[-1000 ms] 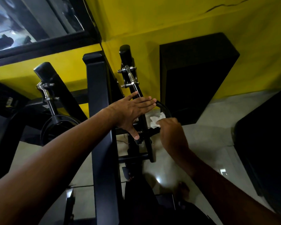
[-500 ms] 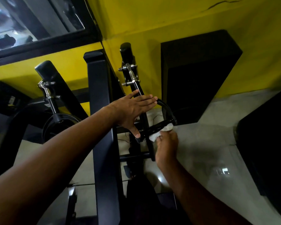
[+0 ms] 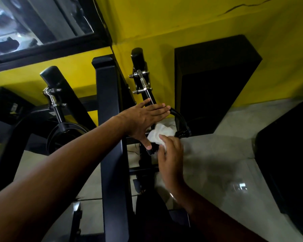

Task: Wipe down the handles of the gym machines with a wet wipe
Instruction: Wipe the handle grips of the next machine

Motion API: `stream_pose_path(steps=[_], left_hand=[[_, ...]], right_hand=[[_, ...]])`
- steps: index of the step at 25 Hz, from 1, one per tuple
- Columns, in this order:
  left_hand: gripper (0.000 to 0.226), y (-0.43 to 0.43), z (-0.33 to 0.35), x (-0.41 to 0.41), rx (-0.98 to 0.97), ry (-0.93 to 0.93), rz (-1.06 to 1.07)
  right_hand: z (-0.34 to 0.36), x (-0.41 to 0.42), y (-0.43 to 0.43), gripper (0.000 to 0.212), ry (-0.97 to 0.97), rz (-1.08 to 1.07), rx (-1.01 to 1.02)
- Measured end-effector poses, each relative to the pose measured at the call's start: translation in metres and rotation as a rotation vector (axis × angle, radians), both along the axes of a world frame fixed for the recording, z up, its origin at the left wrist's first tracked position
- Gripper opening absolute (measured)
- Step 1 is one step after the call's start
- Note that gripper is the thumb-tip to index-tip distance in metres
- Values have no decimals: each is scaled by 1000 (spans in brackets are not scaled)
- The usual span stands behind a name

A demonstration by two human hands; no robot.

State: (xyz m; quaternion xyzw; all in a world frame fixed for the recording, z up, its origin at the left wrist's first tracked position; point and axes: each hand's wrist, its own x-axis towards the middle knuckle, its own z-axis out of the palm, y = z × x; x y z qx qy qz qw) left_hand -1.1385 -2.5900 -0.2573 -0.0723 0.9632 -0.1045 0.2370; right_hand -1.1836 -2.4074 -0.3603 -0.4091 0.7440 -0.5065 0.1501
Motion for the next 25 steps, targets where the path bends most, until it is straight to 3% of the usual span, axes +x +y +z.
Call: stream_pose_path(steps=[2, 7, 10, 15, 18, 21, 22, 25], left_hand=[[133, -1, -1, 1, -7, 7, -6], [132, -1, 1, 1, 5, -2, -3], [132, -1, 1, 2, 6, -4, 6], [132, -1, 0, 3, 24, 5, 17], [132, -3, -1, 4, 24, 1, 23], [133, -5, -2, 3, 39, -14, 38], [133, -5, -3, 3, 47, -15, 43], [133, -2, -8, 1, 59, -24, 44]], right_hand=[[5, -20, -6, 32, 296, 123, 43], [16, -54, -22, 43, 676, 633, 165], [12, -74, -37, 47, 883, 779, 204], [3, -62, -16, 43, 677, 760, 94], [12, -89, -15, 47, 754, 642, 79], [9, -111, -13, 29, 994, 527, 133], [5, -113, -9, 29, 993, 513, 180], [4, -104, -2, 27, 782, 464, 300]])
